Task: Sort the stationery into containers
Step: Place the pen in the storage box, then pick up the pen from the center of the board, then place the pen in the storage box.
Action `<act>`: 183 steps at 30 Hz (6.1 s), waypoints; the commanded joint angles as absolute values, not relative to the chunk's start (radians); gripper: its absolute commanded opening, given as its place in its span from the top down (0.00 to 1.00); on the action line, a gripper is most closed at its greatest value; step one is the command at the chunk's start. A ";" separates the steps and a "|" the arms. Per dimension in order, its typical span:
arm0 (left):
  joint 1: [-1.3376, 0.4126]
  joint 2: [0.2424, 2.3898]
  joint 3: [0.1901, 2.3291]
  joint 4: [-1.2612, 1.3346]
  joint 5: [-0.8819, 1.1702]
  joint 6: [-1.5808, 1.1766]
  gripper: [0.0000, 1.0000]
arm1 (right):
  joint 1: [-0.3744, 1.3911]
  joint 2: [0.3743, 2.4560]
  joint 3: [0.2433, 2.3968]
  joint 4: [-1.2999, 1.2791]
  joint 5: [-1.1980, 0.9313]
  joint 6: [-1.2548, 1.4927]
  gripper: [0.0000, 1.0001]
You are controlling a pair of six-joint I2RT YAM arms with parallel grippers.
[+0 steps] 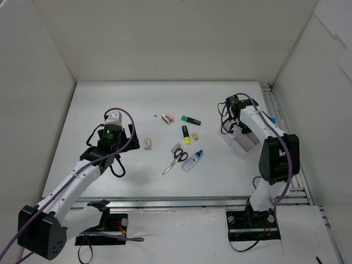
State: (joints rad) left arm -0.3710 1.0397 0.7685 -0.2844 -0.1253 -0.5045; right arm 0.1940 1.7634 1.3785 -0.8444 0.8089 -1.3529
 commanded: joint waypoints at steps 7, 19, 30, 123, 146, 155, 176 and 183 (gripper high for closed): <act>-0.364 1.029 0.828 -0.284 -0.172 -0.502 0.01 | 0.189 1.767 1.351 -0.724 0.888 -1.470 0.87; -0.364 1.019 0.810 -0.287 -0.186 -0.503 0.01 | 0.236 1.753 1.374 -0.707 0.942 -1.453 0.35; -0.364 0.953 0.752 -0.255 -0.147 -0.488 0.00 | 0.394 1.601 1.474 -0.764 0.749 -1.401 0.02; -0.336 0.719 0.666 -0.311 -0.103 -0.459 0.00 | 0.474 1.668 1.457 0.162 0.209 -0.244 1.00; -0.327 0.813 0.658 -0.250 -0.023 -0.482 0.01 | 0.107 1.315 0.991 0.255 0.710 -0.041 1.00; -0.327 0.834 0.667 -0.226 -0.015 -0.488 0.01 | 0.060 1.388 0.887 0.526 0.660 -0.069 1.00; -0.327 0.854 0.672 -0.221 0.023 -0.482 0.01 | 0.084 1.405 0.723 0.727 0.729 -0.083 0.79; -0.327 0.839 0.675 -0.233 0.028 -0.479 0.01 | 0.143 1.286 0.715 0.698 0.761 -0.113 0.38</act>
State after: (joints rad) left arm -0.3325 0.8532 0.6113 -0.2790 0.0162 -0.4763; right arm 0.1257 1.3853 0.6964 0.6216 0.7002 -0.1066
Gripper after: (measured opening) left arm 0.996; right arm 0.592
